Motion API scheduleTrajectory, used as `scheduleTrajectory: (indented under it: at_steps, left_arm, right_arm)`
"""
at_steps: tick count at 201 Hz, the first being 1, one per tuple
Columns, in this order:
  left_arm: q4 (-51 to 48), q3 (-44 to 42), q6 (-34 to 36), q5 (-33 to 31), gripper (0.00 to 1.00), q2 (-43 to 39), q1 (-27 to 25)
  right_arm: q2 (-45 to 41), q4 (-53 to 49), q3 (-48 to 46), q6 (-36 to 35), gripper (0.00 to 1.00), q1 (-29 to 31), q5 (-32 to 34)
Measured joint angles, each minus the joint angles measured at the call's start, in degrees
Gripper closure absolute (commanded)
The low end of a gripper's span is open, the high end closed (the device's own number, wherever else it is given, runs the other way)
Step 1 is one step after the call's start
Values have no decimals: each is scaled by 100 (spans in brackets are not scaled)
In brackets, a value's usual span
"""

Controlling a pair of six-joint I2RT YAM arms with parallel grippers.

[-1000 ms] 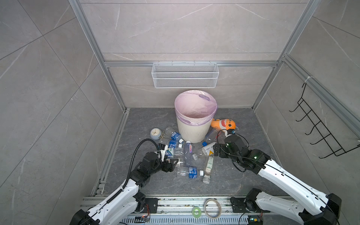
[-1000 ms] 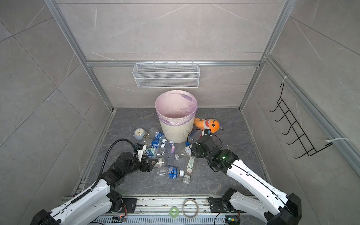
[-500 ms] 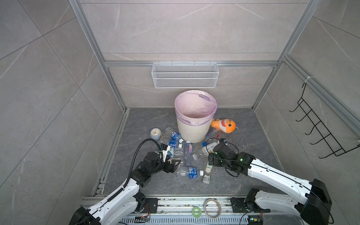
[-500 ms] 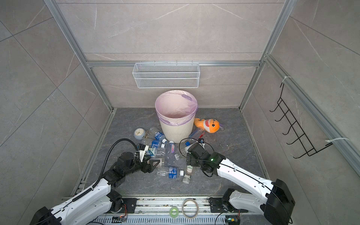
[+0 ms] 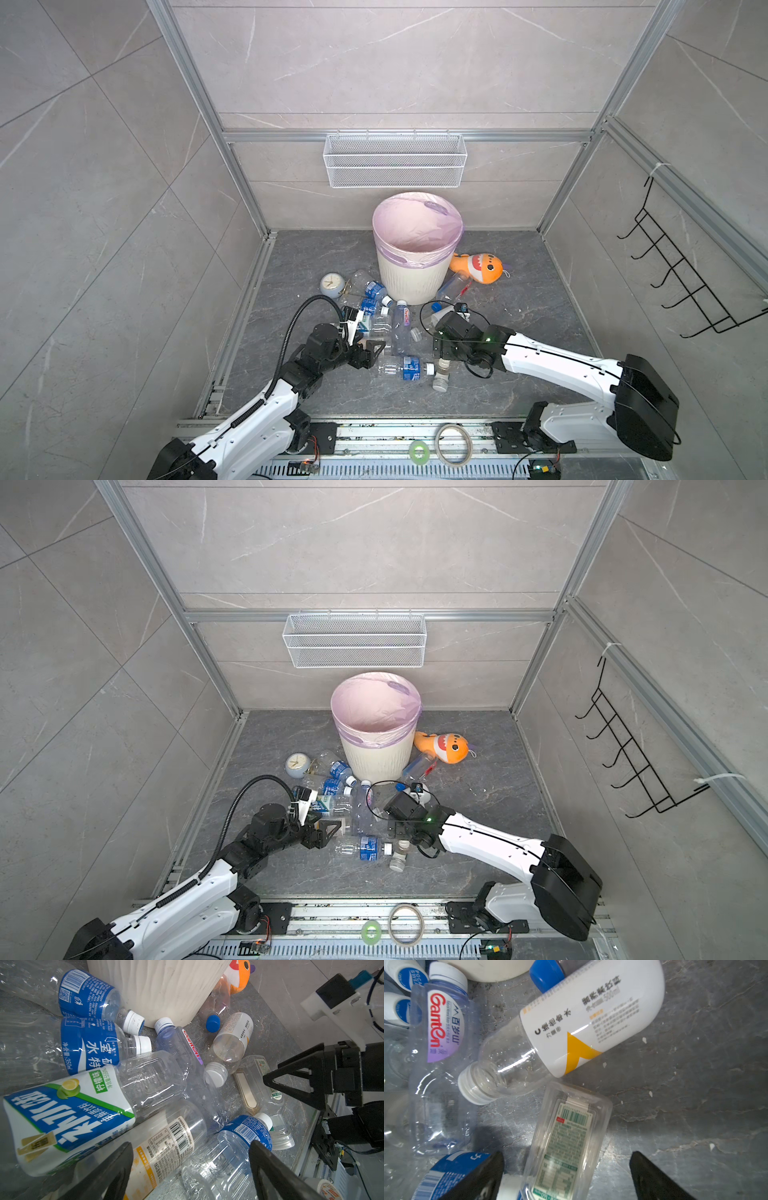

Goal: Throw the plastic bottles in the bin

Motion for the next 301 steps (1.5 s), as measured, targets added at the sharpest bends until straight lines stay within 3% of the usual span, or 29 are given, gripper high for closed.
scheduleTrajectory:
  at_steps: [62,147,200,231,274,301]
  left_arm:
    - [0,0,4,2,11,96,0]
    - [-2,0,7,-13,11,179,0]
    - [-2,0,20,-15,11,195,0]
    - [-2,0,22,-15,11,203,0]
    - [-4,0,22,-17,11,258,0]
    - [-4,2,22,-17,11,278,0]
  right_arm:
    - [435,175,-9,61,9,11,7]
    - [481,57,-127,127,25,11,203]
    - [481,35,-192,127,25,11,216]
    - [525,48,-192,68,35,11,219]
    - [713,-155,15,-334,35,11,326]
    - [765,-293,107,-592,28,11,413]
